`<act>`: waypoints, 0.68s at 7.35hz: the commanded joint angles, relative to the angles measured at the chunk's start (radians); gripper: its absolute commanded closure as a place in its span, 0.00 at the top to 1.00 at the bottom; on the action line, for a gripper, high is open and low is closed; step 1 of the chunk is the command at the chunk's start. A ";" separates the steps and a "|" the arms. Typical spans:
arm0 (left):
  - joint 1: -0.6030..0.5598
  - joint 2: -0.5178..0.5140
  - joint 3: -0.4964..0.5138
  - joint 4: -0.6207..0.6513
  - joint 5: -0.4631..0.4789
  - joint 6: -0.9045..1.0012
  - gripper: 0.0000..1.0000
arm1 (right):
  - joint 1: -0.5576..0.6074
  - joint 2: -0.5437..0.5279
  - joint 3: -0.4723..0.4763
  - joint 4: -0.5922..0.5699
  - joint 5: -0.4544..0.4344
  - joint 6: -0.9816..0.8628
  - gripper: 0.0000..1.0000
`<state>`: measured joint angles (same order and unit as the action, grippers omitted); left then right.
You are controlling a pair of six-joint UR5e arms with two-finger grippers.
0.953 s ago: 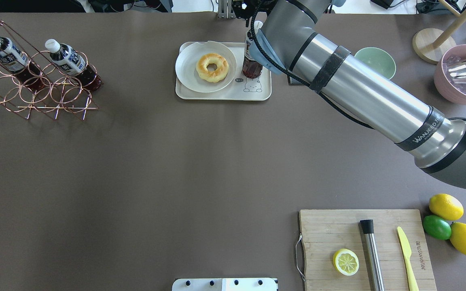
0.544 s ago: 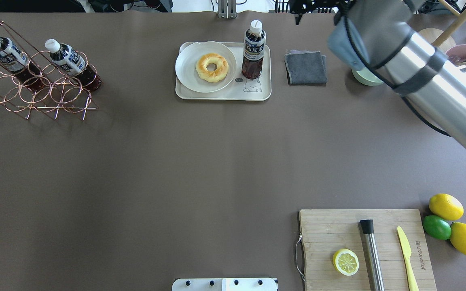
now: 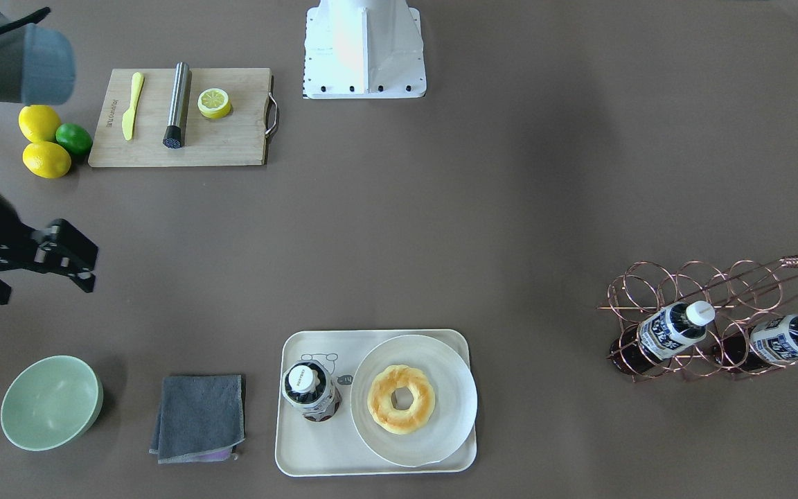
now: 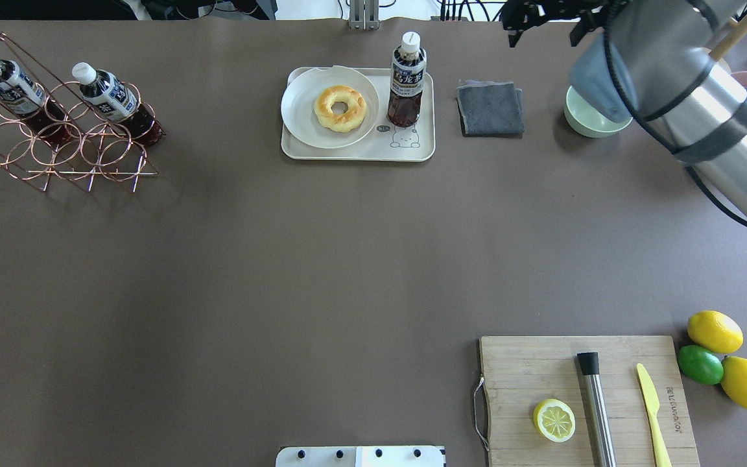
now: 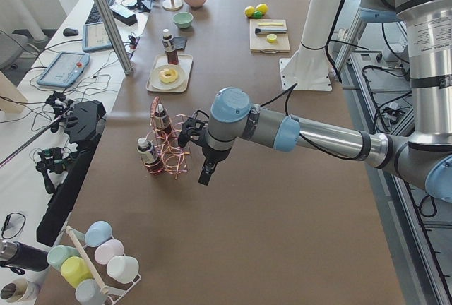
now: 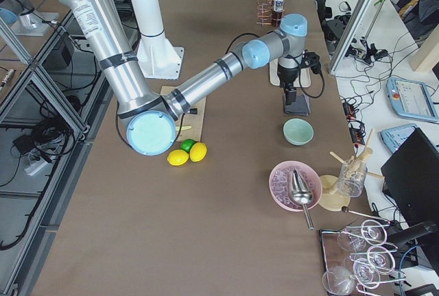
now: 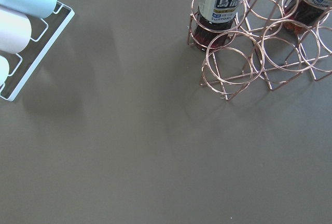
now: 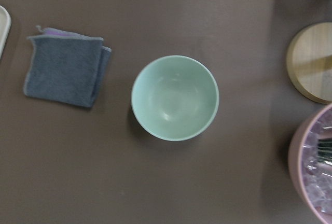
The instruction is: Place tea on tray
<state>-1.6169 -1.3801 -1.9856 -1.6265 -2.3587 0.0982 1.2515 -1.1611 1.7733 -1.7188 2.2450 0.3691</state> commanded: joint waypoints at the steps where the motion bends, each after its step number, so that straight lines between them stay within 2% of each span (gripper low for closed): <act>1: -0.063 -0.076 -0.001 0.226 0.001 0.130 0.97 | 0.210 -0.216 0.014 -0.004 0.077 -0.363 1.00; 3: -0.072 -0.082 -0.016 0.208 0.007 0.100 0.97 | 0.299 -0.332 0.017 -0.002 0.077 -0.528 1.00; 5: -0.072 -0.080 0.008 0.182 0.004 0.095 0.97 | 0.362 -0.356 0.052 -0.046 0.077 -0.573 1.00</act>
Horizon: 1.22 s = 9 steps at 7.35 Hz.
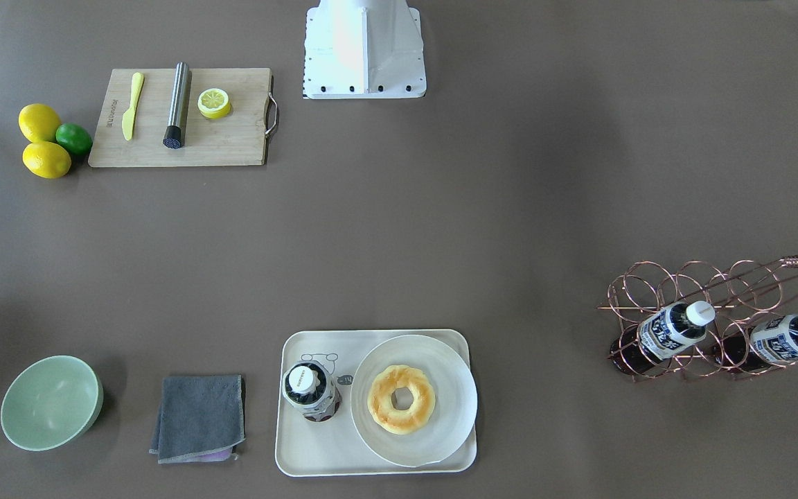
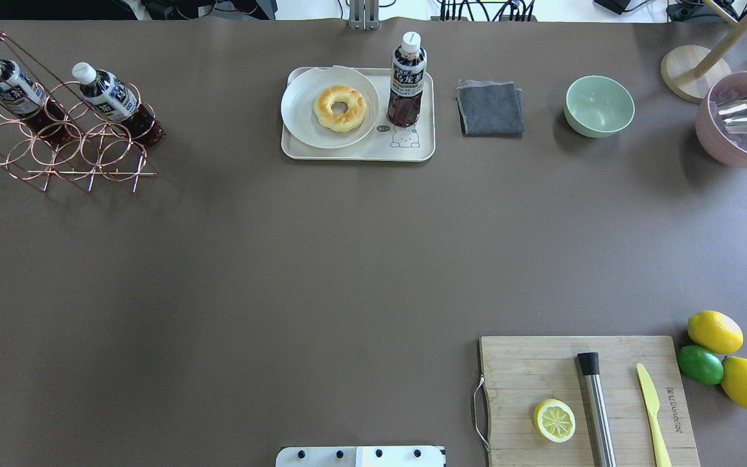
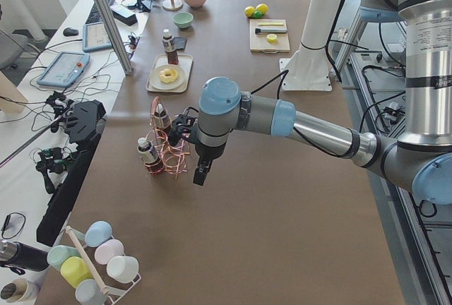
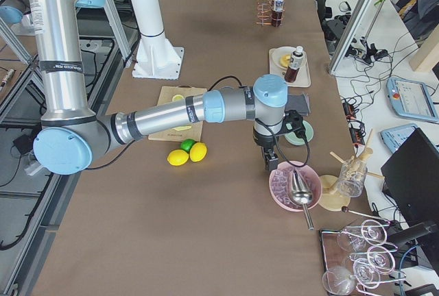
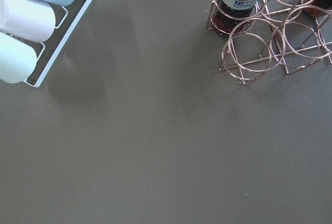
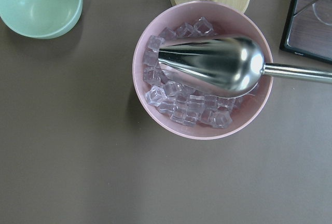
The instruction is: Place tea on tray
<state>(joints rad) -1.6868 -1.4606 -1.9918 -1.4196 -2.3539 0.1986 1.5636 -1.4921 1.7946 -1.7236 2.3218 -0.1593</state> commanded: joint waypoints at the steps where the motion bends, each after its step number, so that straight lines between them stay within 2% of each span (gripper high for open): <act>1: -0.002 0.003 0.013 -0.048 0.002 -0.016 0.97 | 0.050 -0.019 0.064 -0.086 -0.001 -0.043 1.00; 4: -0.001 0.022 0.059 -0.054 -0.002 -0.010 0.97 | 0.049 -0.013 0.075 -0.088 -0.001 -0.039 1.00; 7: -0.001 0.022 0.059 -0.055 -0.005 -0.010 0.97 | 0.049 -0.022 0.066 -0.082 -0.009 -0.039 1.00; 9: -0.001 0.023 0.065 -0.120 0.001 -0.016 0.97 | 0.044 -0.019 0.039 -0.082 -0.012 -0.042 1.00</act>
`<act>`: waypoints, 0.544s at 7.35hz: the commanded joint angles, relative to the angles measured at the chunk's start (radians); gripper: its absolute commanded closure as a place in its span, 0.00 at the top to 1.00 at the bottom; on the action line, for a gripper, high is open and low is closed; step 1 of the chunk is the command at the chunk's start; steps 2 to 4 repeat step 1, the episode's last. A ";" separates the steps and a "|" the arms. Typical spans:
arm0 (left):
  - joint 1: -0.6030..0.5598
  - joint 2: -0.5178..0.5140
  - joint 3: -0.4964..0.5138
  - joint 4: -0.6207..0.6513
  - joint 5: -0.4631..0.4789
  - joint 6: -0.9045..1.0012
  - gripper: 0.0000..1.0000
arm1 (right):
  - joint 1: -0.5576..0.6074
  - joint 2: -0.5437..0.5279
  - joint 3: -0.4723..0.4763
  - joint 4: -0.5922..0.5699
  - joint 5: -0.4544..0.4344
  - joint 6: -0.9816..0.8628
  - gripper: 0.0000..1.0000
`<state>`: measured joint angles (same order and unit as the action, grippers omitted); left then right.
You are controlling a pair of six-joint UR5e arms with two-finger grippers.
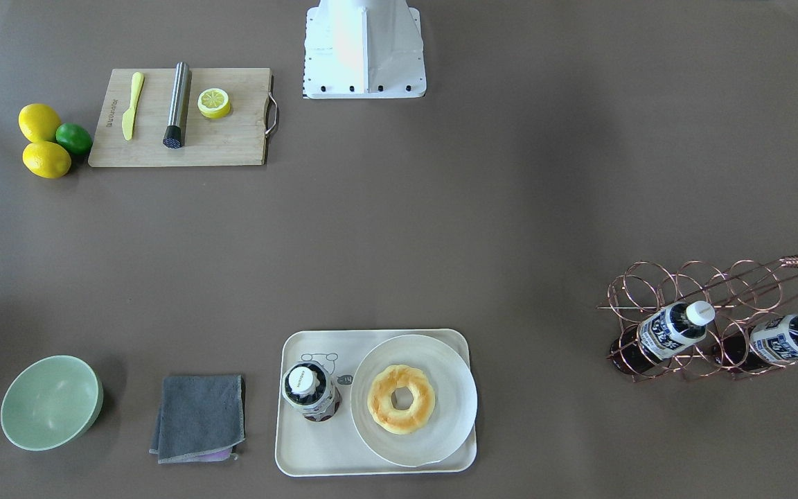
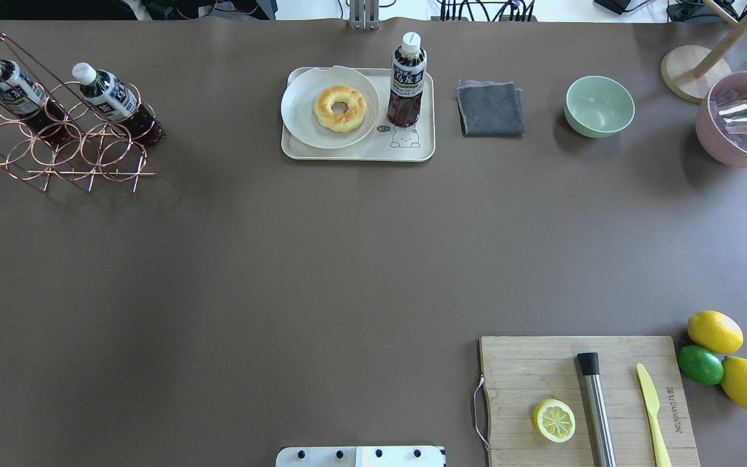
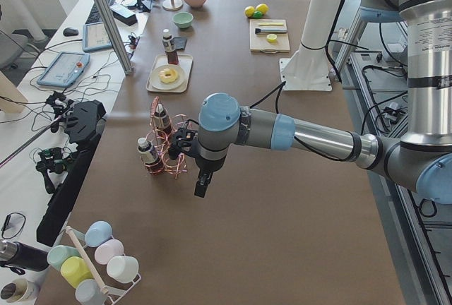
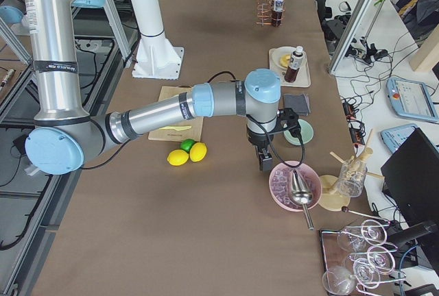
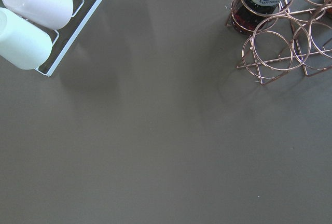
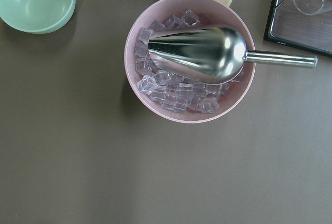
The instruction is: Place tea on tray
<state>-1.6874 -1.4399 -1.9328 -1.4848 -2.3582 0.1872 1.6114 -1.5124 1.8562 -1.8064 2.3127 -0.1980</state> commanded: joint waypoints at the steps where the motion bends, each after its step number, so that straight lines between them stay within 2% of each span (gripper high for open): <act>1: -0.002 0.003 -0.001 -0.055 0.004 -0.005 0.97 | -0.004 0.001 -0.028 0.001 0.008 -0.004 1.00; 4: -0.002 0.003 -0.001 -0.055 0.004 -0.005 0.97 | -0.004 0.001 -0.028 0.001 0.008 -0.004 1.00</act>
